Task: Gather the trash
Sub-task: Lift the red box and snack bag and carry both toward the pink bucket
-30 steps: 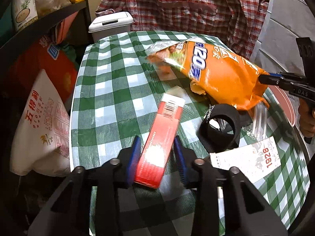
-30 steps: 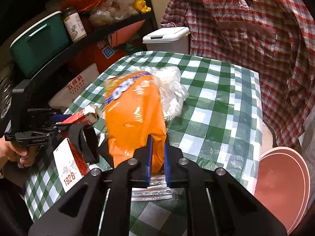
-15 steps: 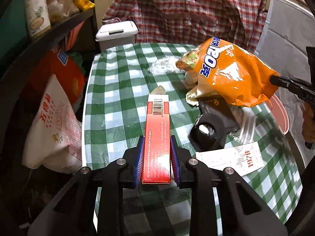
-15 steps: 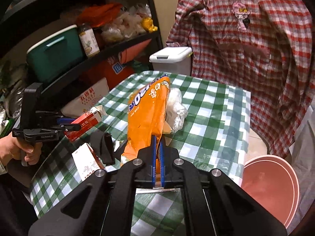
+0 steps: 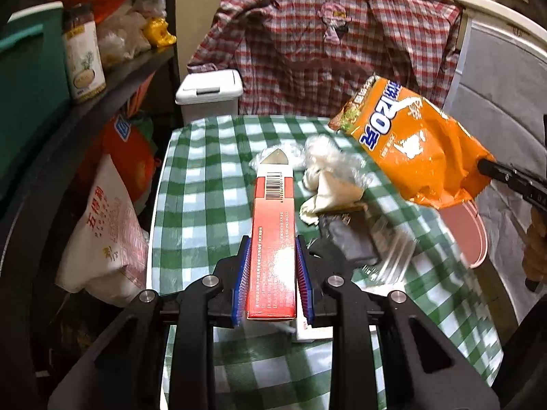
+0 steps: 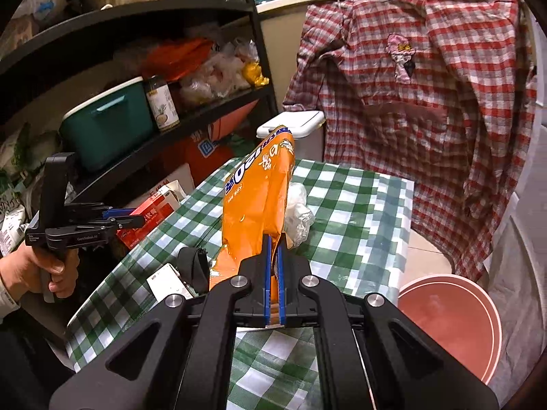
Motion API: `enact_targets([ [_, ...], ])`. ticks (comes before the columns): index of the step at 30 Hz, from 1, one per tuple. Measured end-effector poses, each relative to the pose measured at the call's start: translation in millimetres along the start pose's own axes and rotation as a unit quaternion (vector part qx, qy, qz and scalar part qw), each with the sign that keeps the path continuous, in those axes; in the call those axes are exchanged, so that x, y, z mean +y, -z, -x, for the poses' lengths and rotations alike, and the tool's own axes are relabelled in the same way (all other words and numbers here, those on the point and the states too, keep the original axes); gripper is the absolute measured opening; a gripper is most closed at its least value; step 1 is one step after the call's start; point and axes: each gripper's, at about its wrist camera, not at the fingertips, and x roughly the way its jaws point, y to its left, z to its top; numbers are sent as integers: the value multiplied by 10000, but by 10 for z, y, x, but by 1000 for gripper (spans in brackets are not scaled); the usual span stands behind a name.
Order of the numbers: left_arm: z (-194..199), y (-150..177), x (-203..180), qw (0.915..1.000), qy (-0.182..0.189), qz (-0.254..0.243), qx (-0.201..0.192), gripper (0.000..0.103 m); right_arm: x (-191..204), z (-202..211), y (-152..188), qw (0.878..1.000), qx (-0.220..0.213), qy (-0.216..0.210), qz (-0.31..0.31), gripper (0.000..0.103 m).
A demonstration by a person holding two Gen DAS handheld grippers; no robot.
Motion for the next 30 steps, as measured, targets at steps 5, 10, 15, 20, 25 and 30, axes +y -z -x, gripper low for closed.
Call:
enact_targets([
  [5, 123, -126, -215, 9995, -154, 96, -273, 25, -28, 153, -19, 9998, -134, 111, -47, 3],
  [10, 227, -272, -529, 9978, -239, 222, -580, 25, -74, 328, -18, 9990, -287, 333, -96, 3],
  [15, 297, -360, -824, 9957, -250, 272, -855, 25, -142, 490, -42, 9972, -439, 566, -216, 3],
  [20, 303, -418, -1043, 9947, -211, 255, -972, 25, -175, 627, -52, 9951, -572, 779, -225, 3],
  [25, 333, -454, -1210, 9937, -179, 251, -1076, 25, -238, 756, -65, 9920, -701, 1018, -256, 3],
  [30, 397, -515, -1310, 9917, -172, 359, -1226, 25, -346, 873, -57, 9888, -753, 1251, -309, 3],
])
